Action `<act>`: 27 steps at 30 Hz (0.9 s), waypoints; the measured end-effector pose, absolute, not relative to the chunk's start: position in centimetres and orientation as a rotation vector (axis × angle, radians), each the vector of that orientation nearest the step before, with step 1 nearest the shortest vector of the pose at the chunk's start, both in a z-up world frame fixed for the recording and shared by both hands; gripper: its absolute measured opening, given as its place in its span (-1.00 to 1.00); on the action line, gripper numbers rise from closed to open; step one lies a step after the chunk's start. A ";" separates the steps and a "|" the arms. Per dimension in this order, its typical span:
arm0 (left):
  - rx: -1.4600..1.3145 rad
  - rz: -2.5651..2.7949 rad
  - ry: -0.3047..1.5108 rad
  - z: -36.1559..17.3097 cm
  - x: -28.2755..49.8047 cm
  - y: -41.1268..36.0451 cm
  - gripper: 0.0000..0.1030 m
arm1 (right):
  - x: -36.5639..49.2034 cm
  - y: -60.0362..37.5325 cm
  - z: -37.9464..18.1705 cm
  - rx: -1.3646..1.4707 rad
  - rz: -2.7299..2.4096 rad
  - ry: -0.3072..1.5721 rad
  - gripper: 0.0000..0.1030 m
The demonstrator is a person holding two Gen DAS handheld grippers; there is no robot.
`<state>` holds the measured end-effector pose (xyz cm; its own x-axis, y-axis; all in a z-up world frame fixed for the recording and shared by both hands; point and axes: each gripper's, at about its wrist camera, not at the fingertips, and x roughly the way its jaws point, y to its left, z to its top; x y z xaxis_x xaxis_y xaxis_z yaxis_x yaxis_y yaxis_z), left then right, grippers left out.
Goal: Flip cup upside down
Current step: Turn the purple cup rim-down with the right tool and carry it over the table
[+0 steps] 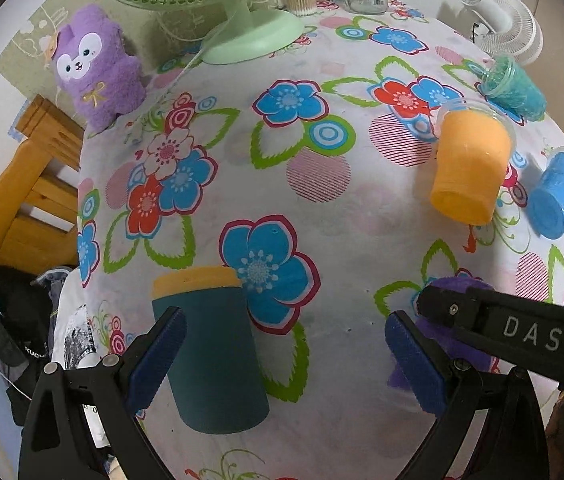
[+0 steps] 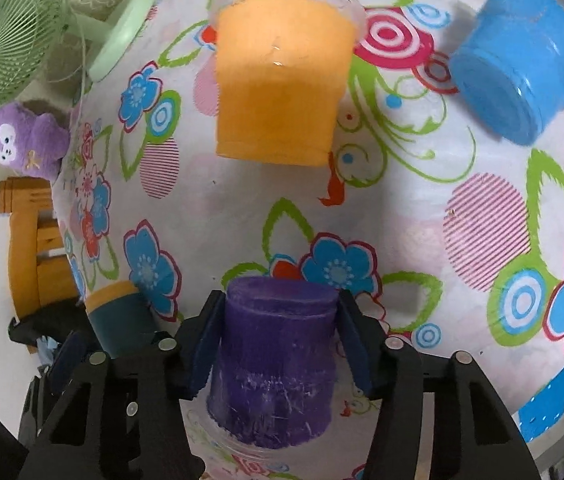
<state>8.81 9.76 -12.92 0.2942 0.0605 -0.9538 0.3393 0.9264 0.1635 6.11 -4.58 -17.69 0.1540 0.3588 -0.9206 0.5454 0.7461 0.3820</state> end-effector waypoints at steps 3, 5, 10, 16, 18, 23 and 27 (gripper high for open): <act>0.355 -0.198 1.269 -12.8 8.8 10.0 0.95 | 6.1 -4.4 -16.7 0.753 -0.146 1.424 0.11; 0.345 -0.202 1.268 -12.6 8.7 10.2 0.95 | 6.1 -4.2 -15.6 0.713 -0.144 1.395 0.11; 0.313 -0.201 1.260 -11.6 8.3 10.4 0.95 | 5.9 -3.9 -12.7 0.582 -0.120 1.329 0.11; 0.222 -0.166 1.259 -9.8 7.7 10.6 0.95 | 5.8 -4.1 -9.3 0.423 -0.055 1.256 0.11; 0.196 -0.152 1.257 -9.2 7.4 10.6 0.95 | 5.7 -4.2 -8.2 0.379 -0.025 1.234 0.11; 0.109 -0.086 1.222 -7.1 6.3 10.5 0.95 | 5.0 -4.8 -5.6 0.278 0.050 1.154 0.11; 0.042 -0.041 1.205 -5.6 5.1 10.3 0.95 | 4.6 -4.9 -4.1 0.200 0.145 1.102 0.11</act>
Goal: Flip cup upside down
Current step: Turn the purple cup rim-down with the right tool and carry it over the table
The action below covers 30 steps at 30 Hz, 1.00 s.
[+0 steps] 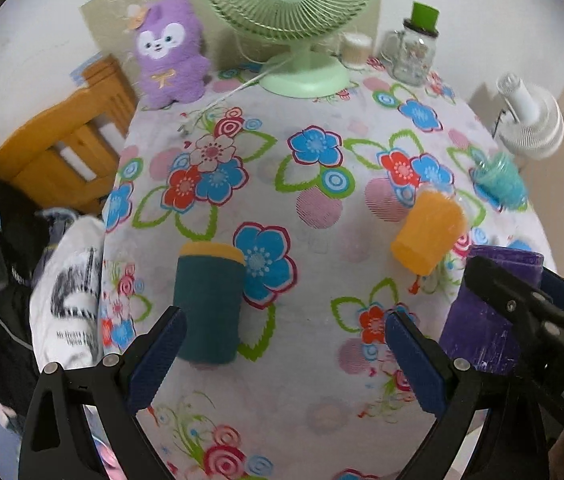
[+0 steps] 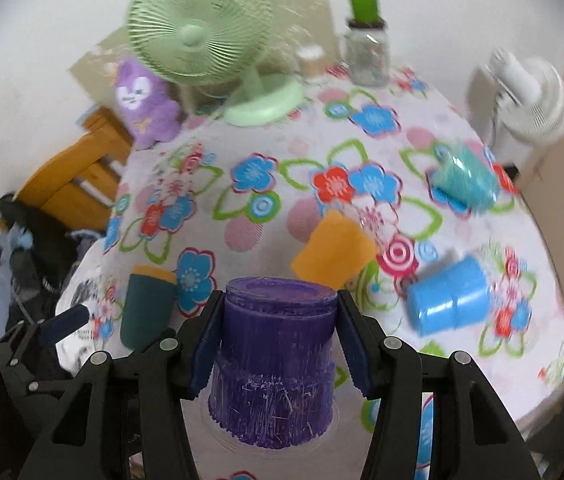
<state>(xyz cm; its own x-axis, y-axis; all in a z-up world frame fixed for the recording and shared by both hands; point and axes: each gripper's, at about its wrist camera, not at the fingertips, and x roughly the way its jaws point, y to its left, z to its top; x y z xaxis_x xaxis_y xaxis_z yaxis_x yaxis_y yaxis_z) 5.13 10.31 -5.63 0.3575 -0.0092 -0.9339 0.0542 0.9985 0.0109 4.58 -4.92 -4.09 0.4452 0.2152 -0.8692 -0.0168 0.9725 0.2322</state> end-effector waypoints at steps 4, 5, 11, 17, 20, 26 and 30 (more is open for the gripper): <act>-0.040 -0.002 1.198 -4.9 3.9 10.3 0.95 | 3.9 -5.1 -2.9 0.142 0.227 1.050 0.11; -0.049 0.011 1.194 -4.8 3.5 10.3 0.95 | 3.7 -5.1 -2.7 0.124 0.247 1.036 0.11; -0.119 0.046 1.178 -4.4 1.5 10.5 0.95 | 2.6 -5.0 -1.5 0.034 0.319 0.955 0.11; -0.102 0.062 1.176 -4.5 0.0 10.8 0.95 | 1.4 -5.0 -1.4 0.018 0.337 0.862 0.11; -0.119 0.055 1.176 -5.5 -0.8 11.5 0.95 | 0.5 -5.2 -2.2 0.056 0.344 0.786 0.11; -0.145 0.053 1.180 -8.2 -1.9 13.1 0.95 | -0.6 -4.2 -4.9 0.043 0.345 0.686 0.10; -0.126 0.091 1.142 -9.5 -2.0 14.0 0.95 | -0.7 -3.9 -6.8 0.073 0.342 0.661 0.10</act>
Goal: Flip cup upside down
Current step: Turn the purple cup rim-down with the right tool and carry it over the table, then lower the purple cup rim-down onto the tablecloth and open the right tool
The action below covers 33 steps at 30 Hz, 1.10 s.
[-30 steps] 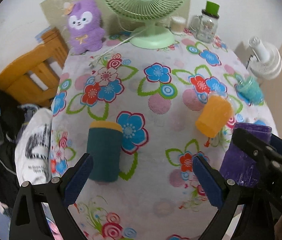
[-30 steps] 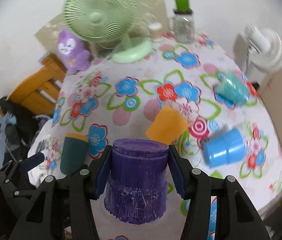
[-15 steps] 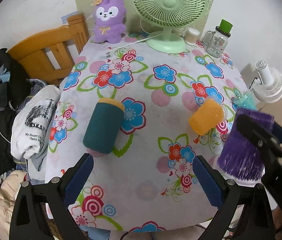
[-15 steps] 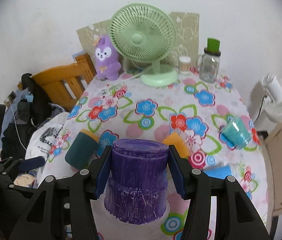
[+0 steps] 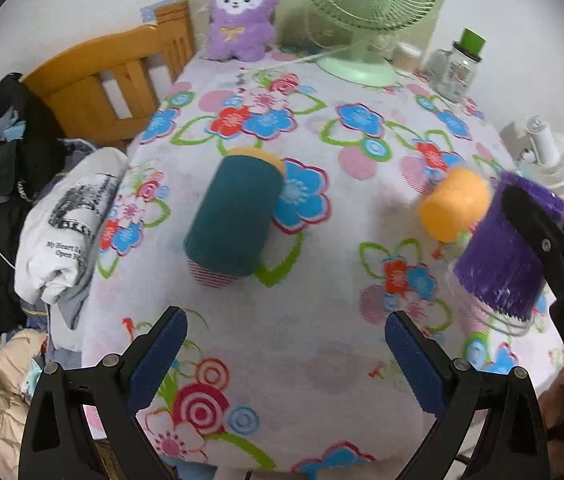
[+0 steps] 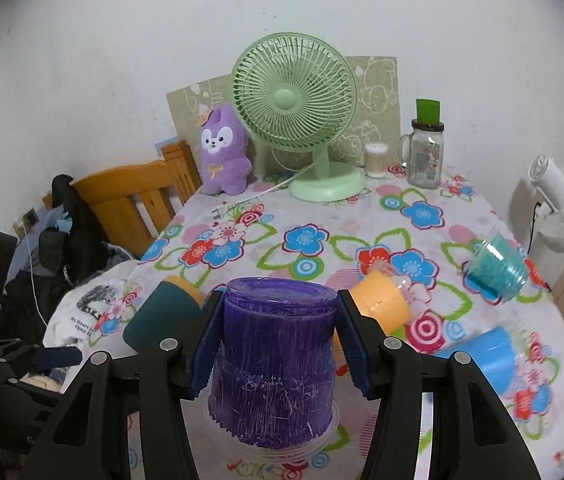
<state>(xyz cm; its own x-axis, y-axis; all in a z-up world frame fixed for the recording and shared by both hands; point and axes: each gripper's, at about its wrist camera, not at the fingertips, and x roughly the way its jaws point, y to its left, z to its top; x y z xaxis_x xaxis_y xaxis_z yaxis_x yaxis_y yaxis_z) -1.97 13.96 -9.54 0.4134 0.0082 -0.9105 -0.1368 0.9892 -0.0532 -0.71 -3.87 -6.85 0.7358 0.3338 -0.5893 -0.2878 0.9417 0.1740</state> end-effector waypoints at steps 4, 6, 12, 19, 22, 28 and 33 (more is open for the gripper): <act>-0.132 0.074 1.133 -11.2 -1.5 14.5 0.95 | -0.7 -3.2 -8.5 0.037 0.324 0.600 0.10; -0.134 0.059 1.138 -12.1 -1.3 14.6 0.95 | -0.4 -2.9 -9.4 0.029 0.316 0.589 0.10; -0.119 0.037 1.153 -14.4 -1.5 14.8 0.95 | 1.7 -1.1 -12.3 -0.004 0.303 0.640 0.10; -0.129 0.034 1.181 -15.9 -1.8 15.8 0.95 | 1.9 0.4 -13.9 -0.043 0.300 0.669 0.10; -0.132 0.027 1.187 -16.2 -1.8 16.1 0.95 | 1.0 0.6 -13.9 -0.078 0.305 0.662 0.11; -0.148 0.008 1.207 -16.7 -1.9 16.5 0.95 | -0.4 0.0 -14.7 -0.033 0.318 0.748 0.13; -0.132 -0.010 1.218 -16.0 -2.0 16.5 0.95 | -0.5 -0.1 -14.3 0.020 0.304 0.842 0.42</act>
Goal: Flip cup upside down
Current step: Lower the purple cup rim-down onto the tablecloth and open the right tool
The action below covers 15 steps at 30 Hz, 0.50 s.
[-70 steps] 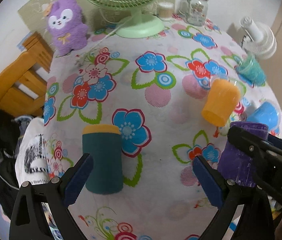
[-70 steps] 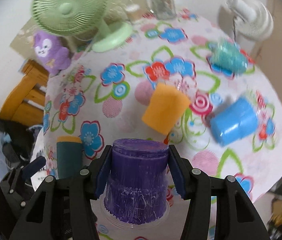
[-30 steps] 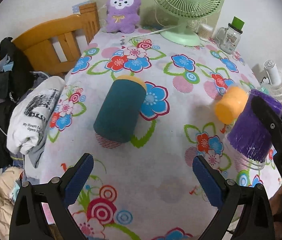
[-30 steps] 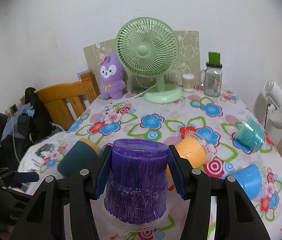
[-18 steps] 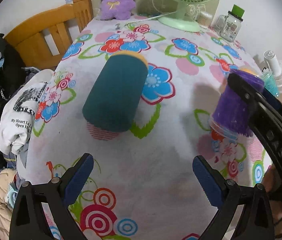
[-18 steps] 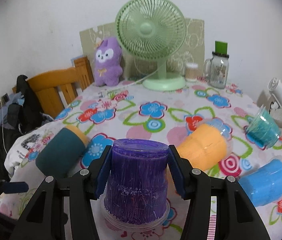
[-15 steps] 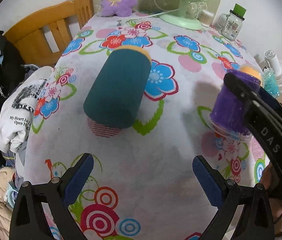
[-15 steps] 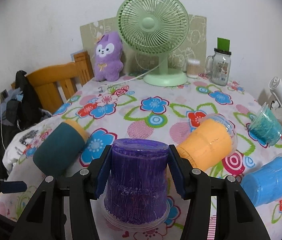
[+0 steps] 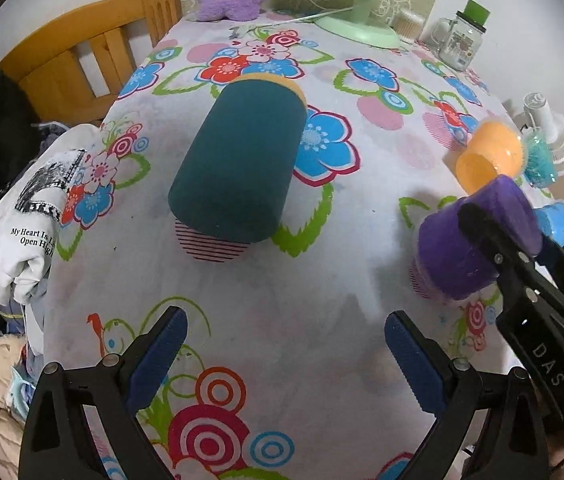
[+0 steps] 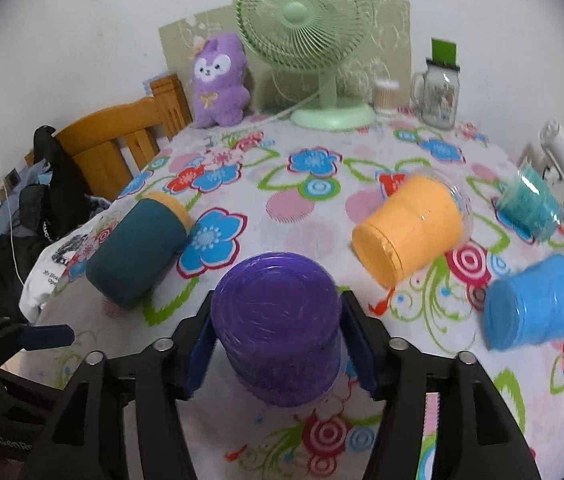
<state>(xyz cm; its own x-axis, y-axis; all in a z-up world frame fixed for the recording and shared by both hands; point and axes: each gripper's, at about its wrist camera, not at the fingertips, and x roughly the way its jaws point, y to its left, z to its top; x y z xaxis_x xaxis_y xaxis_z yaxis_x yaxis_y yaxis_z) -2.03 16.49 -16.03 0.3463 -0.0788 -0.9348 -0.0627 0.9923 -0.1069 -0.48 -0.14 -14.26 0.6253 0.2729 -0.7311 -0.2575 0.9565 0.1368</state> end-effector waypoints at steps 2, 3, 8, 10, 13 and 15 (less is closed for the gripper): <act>-0.116 -0.017 1.237 -15.3 -2.0 16.4 0.95 | -0.4 0.0 -13.5 0.022 0.291 0.890 0.71; -0.112 -0.022 1.243 -14.9 -2.0 16.4 0.95 | -0.4 0.0 -13.0 0.018 0.282 0.913 0.72; -0.103 -0.041 1.259 -12.0 -2.0 16.5 0.95 | -0.6 -0.1 -9.8 0.027 0.274 0.961 0.84; -0.104 -0.045 1.260 -11.0 -1.8 16.4 0.95 | -0.6 -0.3 -8.5 0.022 0.259 0.973 0.89; -0.091 -0.043 1.243 -9.3 -1.5 16.0 0.95 | -0.4 -0.8 -6.8 0.009 0.241 0.984 0.90; -0.089 -0.054 1.236 -8.4 -1.5 15.6 0.95 | -0.3 -1.4 -5.7 0.012 0.232 0.989 0.90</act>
